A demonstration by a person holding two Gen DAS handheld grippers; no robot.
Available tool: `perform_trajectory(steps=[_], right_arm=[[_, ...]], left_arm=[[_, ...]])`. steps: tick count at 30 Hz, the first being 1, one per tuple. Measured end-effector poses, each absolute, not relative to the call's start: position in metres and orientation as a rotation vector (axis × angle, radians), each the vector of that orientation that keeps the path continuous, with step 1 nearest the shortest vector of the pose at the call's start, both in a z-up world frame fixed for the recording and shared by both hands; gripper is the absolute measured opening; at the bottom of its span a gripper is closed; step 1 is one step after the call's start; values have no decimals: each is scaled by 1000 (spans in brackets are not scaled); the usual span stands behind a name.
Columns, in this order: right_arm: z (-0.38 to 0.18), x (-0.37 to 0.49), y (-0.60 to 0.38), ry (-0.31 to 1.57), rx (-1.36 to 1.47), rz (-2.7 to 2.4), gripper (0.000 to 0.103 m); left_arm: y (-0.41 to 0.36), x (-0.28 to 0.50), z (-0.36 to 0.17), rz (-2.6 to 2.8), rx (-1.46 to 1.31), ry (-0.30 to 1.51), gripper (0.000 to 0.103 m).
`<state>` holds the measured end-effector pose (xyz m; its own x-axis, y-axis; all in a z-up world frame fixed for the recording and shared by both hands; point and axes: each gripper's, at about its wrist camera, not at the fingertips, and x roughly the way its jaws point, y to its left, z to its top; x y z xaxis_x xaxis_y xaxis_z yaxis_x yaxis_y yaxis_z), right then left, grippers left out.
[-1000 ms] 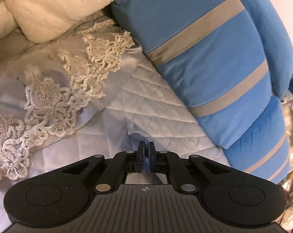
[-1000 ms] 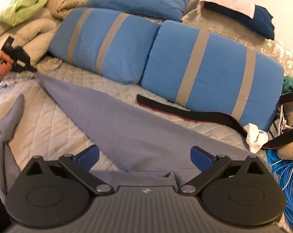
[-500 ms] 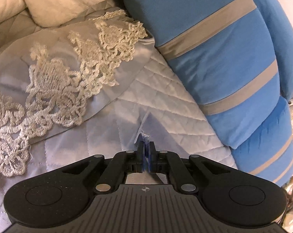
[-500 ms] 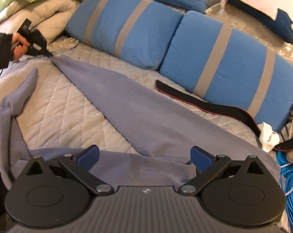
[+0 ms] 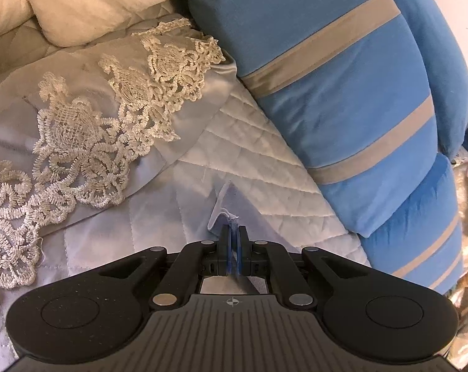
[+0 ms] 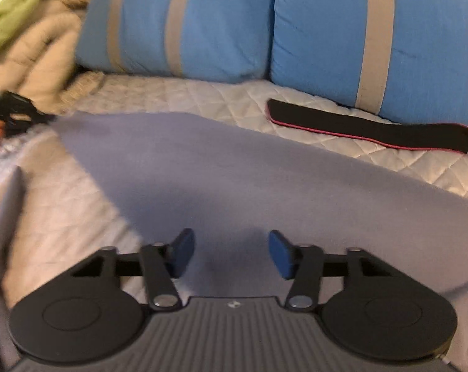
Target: Fold clothes
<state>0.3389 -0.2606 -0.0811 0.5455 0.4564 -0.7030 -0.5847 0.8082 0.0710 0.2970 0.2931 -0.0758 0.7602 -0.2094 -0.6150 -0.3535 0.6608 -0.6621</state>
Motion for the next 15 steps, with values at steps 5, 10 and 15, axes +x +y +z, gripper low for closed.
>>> perform_trajectory(steps=[5, 10, 15], right_arm=[[-89, 338, -249, 796, -223, 576, 0], [-75, 332, -247, 720, -268, 543, 0], [-66, 348, -248, 707, -247, 526, 0]], left_arm=[[293, 298, -77, 80, -860, 727, 3], [293, 297, -78, 78, -874, 722, 3], [293, 297, -78, 76, -886, 717, 3]])
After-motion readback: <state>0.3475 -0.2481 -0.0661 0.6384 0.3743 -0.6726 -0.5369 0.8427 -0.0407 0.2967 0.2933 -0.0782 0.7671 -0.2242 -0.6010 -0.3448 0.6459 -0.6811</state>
